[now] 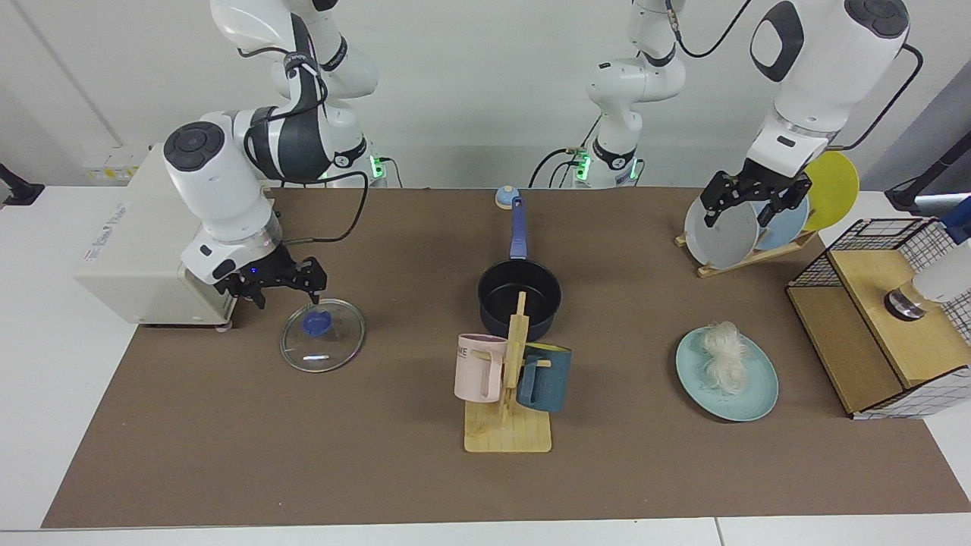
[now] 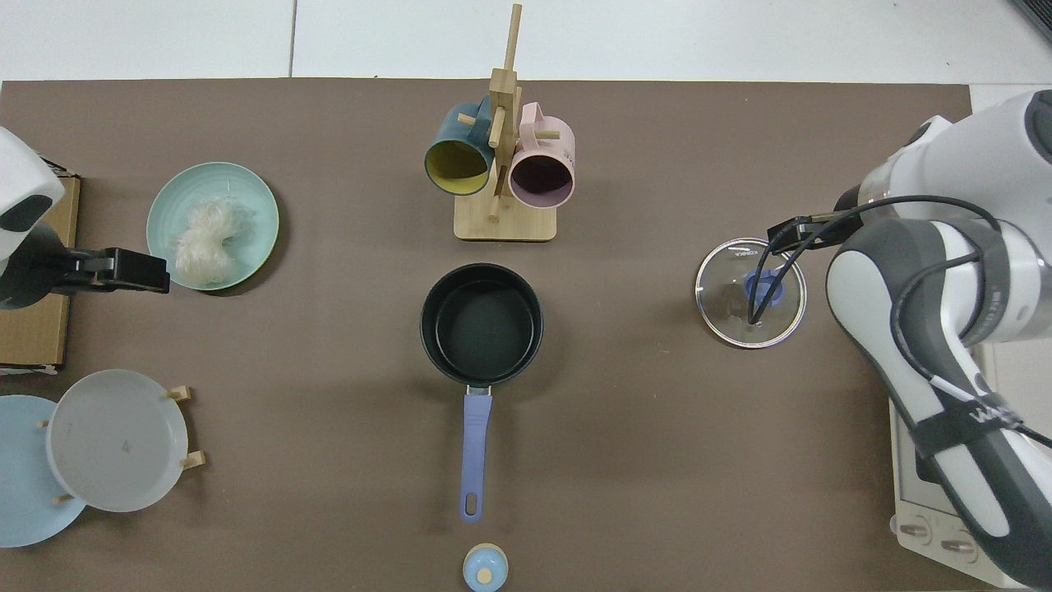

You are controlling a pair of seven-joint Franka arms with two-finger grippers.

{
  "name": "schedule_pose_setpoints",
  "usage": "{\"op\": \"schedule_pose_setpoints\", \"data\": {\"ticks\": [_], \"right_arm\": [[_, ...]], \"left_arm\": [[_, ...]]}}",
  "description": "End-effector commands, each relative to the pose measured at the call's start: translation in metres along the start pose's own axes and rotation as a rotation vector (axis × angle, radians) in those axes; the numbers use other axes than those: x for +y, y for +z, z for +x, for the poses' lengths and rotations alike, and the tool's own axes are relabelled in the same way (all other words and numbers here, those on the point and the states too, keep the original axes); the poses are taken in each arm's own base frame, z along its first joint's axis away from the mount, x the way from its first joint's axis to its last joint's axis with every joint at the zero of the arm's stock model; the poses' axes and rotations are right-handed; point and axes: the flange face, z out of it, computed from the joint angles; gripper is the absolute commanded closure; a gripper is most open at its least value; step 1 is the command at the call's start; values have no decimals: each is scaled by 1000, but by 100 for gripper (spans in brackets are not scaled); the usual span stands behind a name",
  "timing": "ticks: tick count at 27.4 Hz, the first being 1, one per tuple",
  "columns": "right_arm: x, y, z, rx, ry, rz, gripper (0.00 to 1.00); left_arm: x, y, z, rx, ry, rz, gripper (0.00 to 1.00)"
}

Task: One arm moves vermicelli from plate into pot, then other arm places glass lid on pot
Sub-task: 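Grasp the glass lid knob with the right gripper, then grasp the vermicelli with the left gripper while the right gripper lifts the lid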

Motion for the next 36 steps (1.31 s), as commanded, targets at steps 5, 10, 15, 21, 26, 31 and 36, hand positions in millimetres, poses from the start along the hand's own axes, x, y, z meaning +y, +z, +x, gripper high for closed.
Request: {"op": "schedule_pose_setpoints", "data": {"ticks": [5, 10, 15, 21, 26, 31, 36], "right_arm": [[3, 67, -13, 5, 11, -19, 0], [4, 96, -9, -9, 9, -21, 0], [1, 104, -8, -16, 23, -21, 0], [-9, 121, -8, -44, 0, -51, 0], [-20, 127, -9, -54, -9, -122, 0], [-23, 133, -10, -64, -5, -122, 0], [-23, 138, -14, -82, -6, -122, 0]], "left_arm": [[-3, -2, -2, 3, 6, 11, 0], [-3, -2, -2, 3, 6, 11, 0], [-3, -2, -2, 3, 7, 11, 0], [-3, -2, -2, 3, 6, 11, 0], [6, -1, 4, 24, 23, 11, 0], [-1, 21, 4, 15, 27, 4, 0], [-17, 72, 51, 97, 37, -1, 0]]}}
